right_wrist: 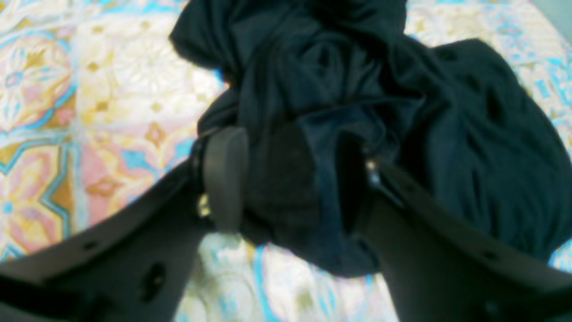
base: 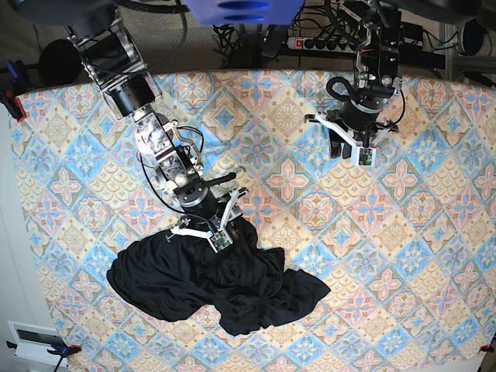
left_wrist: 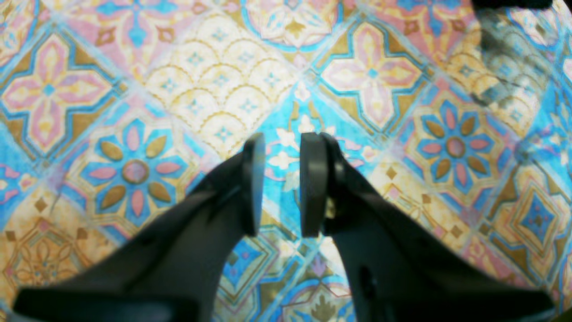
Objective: Layout the t-shirt on the table in an organized manner, then fold the t-shirt properly
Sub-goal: 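Reach the right gripper down and grasp the crumpled black t-shirt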
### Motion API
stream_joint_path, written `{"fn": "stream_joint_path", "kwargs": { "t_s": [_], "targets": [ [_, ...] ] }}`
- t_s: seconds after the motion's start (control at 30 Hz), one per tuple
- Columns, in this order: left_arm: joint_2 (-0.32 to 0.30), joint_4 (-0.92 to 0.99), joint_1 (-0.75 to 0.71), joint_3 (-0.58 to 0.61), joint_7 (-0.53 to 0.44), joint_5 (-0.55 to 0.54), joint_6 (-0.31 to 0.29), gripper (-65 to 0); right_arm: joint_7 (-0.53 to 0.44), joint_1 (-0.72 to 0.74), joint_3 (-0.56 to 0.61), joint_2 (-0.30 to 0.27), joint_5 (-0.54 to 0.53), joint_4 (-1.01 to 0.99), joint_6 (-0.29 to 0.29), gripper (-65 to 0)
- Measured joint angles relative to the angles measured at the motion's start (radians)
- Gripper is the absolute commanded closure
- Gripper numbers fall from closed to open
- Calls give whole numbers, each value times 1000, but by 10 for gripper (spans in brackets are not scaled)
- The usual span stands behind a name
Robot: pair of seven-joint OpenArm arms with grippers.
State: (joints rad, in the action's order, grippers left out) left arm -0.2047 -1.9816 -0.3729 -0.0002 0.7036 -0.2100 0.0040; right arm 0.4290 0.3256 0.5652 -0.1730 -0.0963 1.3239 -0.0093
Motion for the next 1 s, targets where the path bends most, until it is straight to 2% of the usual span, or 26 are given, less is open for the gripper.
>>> {"fn": "stream_joint_path", "kwargs": {
  "t_s": [0.1, 0.27, 0.37, 0.53, 0.63, 0.87, 1.0],
  "targets": [
    [2, 0, -2, 0, 0, 0, -1, -138, -13, 21, 3, 19, -8, -33, 16, -373],
    [0, 16, -2, 0, -2, -1, -1, -138, -9, 18, 42, 0, -6, -79, 8, -373],
    [2, 22, -1, 0, 0, 0, -1, -138, -13, 18, 87, 7, -6, -127, 19, -373],
    [2, 22, -1, 0, 0, 0, 0, -138, -17, 30, 94, 12, -7, -161, 15, -362],
    [3, 22, -1, 0, 0, -3, -1, -138, -16, 32, 84, 4, -6, -159, 8, -290],
    [2, 22, -4, 0, 0, -3, 0, -138, -9, 27, 84, 2, -6, -121, 9, 0],
    [3, 22, -8, 0, 0, -3, -1, -137, 1, 13, 14, 5, -6, 31, 15, -5]
  ]
}}
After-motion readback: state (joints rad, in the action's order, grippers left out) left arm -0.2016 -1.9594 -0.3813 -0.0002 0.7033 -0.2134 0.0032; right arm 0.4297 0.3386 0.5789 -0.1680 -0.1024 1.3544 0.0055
